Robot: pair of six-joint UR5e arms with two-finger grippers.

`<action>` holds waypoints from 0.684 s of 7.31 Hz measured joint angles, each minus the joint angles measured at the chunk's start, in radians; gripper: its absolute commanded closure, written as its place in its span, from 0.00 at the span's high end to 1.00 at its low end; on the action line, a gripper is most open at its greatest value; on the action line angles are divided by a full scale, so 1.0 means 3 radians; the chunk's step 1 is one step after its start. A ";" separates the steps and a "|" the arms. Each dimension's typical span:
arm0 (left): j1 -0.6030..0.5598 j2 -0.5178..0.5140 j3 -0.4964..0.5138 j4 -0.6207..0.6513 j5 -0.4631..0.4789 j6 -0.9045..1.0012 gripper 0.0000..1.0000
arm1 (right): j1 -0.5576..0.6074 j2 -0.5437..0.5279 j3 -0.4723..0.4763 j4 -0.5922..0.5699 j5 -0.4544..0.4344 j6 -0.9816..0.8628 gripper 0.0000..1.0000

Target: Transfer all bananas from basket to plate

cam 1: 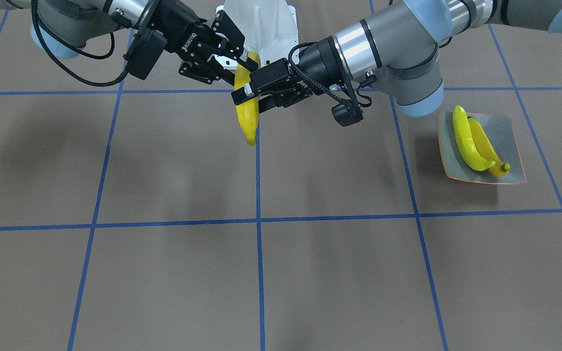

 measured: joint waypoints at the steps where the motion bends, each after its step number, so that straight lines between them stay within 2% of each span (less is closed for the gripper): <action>1: 0.0031 0.0000 -0.0005 -0.0011 0.0047 -0.0011 0.48 | 0.0000 0.0001 0.0000 0.0003 0.0001 0.0000 0.00; 2: 0.0052 0.0000 -0.0009 -0.0016 0.0077 -0.0015 0.00 | 0.0000 0.0000 0.0000 0.0005 0.0004 0.0000 0.00; 3: 0.0061 0.0000 -0.0011 -0.0019 0.0090 -0.0017 0.00 | 0.0001 -0.0002 0.0000 0.0005 0.0010 0.0000 0.05; 4: 0.0063 0.0003 -0.0012 -0.0018 0.0095 -0.0016 0.00 | 0.0003 -0.0005 0.0001 0.0008 0.0018 -0.0001 0.99; 5: 0.0065 0.0008 -0.0014 -0.0020 0.0095 -0.0009 0.00 | 0.0004 -0.0009 0.0005 0.0011 0.0024 -0.0003 1.00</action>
